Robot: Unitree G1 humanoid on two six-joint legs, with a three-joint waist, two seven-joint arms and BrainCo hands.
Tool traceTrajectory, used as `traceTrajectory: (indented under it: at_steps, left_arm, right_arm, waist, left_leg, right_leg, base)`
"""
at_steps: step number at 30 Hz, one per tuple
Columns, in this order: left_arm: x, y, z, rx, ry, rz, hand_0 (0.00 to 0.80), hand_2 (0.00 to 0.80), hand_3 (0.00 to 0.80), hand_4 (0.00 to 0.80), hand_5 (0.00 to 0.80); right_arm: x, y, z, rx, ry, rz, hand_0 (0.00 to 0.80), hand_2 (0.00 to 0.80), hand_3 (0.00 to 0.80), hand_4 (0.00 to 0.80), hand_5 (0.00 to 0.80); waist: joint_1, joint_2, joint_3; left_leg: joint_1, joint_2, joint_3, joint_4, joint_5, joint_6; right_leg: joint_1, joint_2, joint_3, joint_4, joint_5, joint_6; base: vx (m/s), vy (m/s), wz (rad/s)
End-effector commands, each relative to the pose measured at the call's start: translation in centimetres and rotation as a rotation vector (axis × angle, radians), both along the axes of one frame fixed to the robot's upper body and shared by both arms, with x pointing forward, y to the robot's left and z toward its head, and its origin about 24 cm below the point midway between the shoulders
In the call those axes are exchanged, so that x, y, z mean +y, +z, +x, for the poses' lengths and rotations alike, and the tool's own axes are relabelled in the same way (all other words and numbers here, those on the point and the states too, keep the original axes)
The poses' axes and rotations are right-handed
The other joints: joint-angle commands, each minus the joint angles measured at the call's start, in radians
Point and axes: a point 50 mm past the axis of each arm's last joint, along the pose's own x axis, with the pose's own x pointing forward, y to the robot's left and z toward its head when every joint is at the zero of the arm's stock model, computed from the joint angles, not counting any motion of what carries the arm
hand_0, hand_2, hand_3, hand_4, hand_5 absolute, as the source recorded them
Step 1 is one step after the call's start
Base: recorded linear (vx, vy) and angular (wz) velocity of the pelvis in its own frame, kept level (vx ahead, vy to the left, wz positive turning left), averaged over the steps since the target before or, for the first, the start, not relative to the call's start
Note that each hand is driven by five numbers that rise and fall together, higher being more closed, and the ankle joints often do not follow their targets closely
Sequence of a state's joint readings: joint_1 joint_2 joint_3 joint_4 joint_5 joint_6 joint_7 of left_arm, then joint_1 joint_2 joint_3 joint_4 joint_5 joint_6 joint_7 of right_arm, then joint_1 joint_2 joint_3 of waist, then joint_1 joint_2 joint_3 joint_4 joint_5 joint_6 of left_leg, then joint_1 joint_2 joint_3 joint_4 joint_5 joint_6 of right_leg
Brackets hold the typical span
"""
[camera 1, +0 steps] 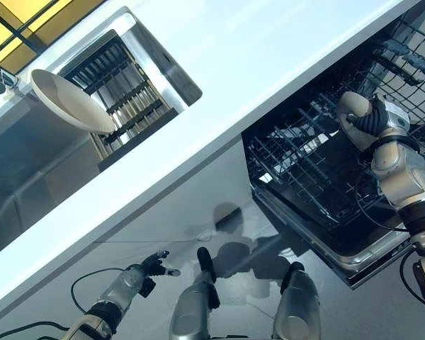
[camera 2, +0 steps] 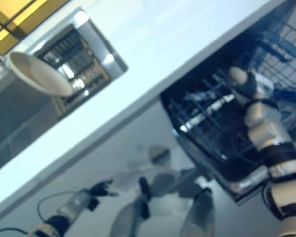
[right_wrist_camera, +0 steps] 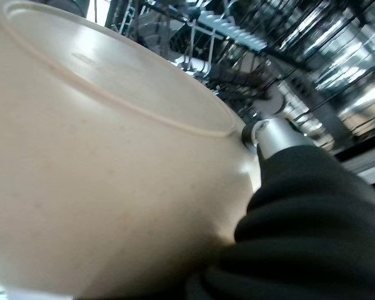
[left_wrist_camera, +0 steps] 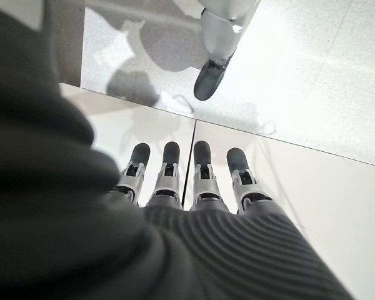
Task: Take plates into dishwasher
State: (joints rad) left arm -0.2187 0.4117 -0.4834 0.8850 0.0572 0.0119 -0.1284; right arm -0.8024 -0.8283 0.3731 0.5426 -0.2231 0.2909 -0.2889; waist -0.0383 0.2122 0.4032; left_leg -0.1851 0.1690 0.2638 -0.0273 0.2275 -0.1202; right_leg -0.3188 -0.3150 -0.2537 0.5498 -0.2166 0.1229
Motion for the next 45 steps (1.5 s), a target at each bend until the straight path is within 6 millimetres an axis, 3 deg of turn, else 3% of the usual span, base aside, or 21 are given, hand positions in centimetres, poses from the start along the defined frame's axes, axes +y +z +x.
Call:
traceTrajectory:
  at_steps: [1,14,23,45]
  left_arm:
    - [-0.3,1.2,1.9,-0.051,-0.039,0.022,0.000,0.000,0.000,0.000,0.000]
    - [-1.5,0.8,1.8,-0.040,-0.066,0.020,0.000,0.000,0.000,0.000,0.000]
    - [-1.7,1.0,2.3,-0.048,-0.076,0.026,0.000,0.000,0.000,0.000,0.000]
    - [-0.7,1.9,3.0,-0.072,-0.063,0.046,0.000,0.000,0.000,0.000,0.000]
  right_arm:
    - [-0.9,1.3,0.7,-0.007,-0.086,0.055,0.800,0.800,0.800,0.800,0.800]
    - [2.8,-2.1,1.6,0.078,0.009,0.049,0.800,0.800,0.800,0.800,0.800]
    - [3.4,-2.9,1.7,0.127,0.020,-0.029,0.800,0.800,0.800,0.800,0.800]
    - [-0.5,-1.8,0.9,0.179,-0.126,-0.172,0.800,0.800,0.800,0.800,0.800]
  waist:
    - [0.012,0.000,0.035]
    - [0.019,0.002,0.036]
    - [0.023,-0.001,0.042]
    - [0.035,-0.014,0.054]
  left_leg:
    - [0.028,0.050,-0.003,0.016,-0.041,-0.033]
    - [0.041,0.049,-0.008,0.014,-0.040,-0.032]
    - [0.037,0.048,-0.009,0.010,-0.037,-0.033]
    - [0.014,0.059,0.001,0.006,-0.025,-0.037]
  right_leg:
    - [0.005,0.009,0.008,-0.048,0.052,-0.048]
    - [0.039,-0.003,0.004,-0.079,0.065,-0.041]
    - [0.049,-0.001,0.001,-0.101,0.077,-0.036]
    - [0.041,0.016,-0.017,-0.122,0.094,-0.034]
  base:
    - [-0.026,0.040,0.03]
    - [0.024,0.011,0.00]
    - [0.000,0.000,0.00]
    - [-0.004,-0.002,-0.01]
